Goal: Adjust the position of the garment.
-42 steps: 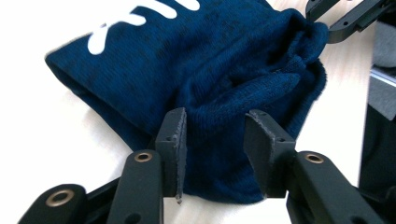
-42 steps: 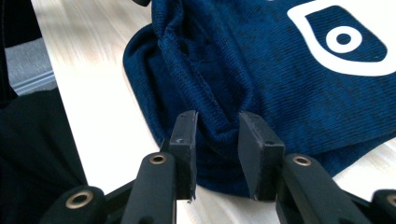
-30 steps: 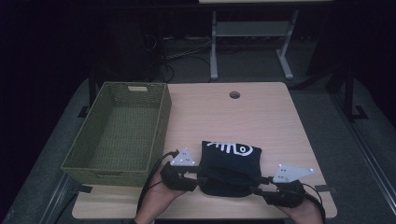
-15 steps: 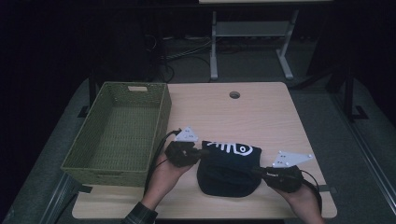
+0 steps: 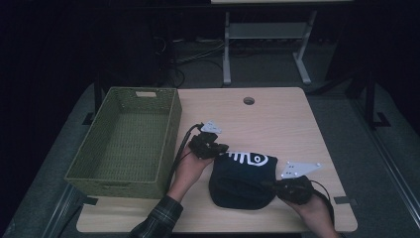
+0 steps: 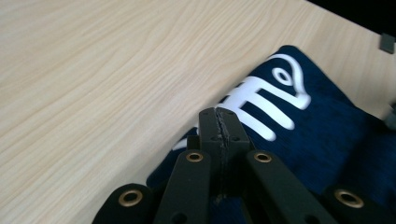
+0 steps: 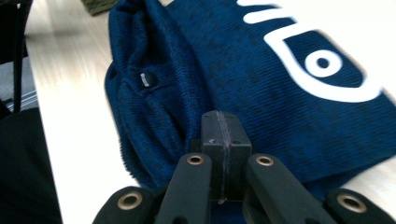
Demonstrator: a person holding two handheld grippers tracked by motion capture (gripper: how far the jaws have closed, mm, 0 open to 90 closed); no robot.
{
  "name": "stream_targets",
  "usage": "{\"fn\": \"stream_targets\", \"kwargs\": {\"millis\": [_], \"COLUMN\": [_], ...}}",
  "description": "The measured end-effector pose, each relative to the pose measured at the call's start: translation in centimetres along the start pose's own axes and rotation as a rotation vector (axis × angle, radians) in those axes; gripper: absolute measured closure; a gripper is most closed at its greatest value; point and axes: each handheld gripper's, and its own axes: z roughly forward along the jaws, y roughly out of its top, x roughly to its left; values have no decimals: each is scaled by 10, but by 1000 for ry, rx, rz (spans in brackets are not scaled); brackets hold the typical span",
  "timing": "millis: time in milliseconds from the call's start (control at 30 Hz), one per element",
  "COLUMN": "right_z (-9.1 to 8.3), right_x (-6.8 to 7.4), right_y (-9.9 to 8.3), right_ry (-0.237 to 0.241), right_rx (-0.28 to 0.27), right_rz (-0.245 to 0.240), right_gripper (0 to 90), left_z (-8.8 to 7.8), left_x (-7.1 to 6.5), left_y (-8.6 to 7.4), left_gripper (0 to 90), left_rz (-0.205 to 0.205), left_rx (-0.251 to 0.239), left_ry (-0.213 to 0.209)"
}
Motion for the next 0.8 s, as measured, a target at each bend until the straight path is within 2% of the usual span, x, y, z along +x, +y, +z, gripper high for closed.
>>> {"fn": "stream_targets", "kwargs": {"millis": [200, 333, 367, 433, 500, 567, 633, 667, 800], "right_z": [13, 19, 21, 23, 28, 30, 31, 32, 36], "right_x": [12, 17, 18, 20, 23, 26, 28, 29, 37], "right_y": [-6, -9, -10, -12, -14, -13, -13, -13, -12], "right_ry": [31, 31, 35, 37, 38, 35, 31, 35, 35], "right_rx": [41, 67, 76, 89, 108, 110, 115, 113, 112], "right_rz": [-10, -21, -27, -22, -41, -44, -41, -36, -56], "right_gripper": [898, 899, 900, 900, 900, 900, 900, 900, 900], "left_z": [21, 29, 36, 39, 44, 49, 51, 53, 60], "left_x": [-1, 2, 5, 6, 10, 11, 11, 11, 12], "left_y": [-5, -9, -11, -13, -15, -16, -16, -15, -11], "left_gripper": [900, 900, 900, 900, 900, 900, 900, 900, 900], "left_rz": [4, 4, 17, 22, 24, 11, 22, 47, 55], "left_rx": [56, 85, 111, 128, 148, 145, 150, 167, 166], "left_ry": [-5, -8, 3, 8, -1, -9, -7, 0, -8]}}
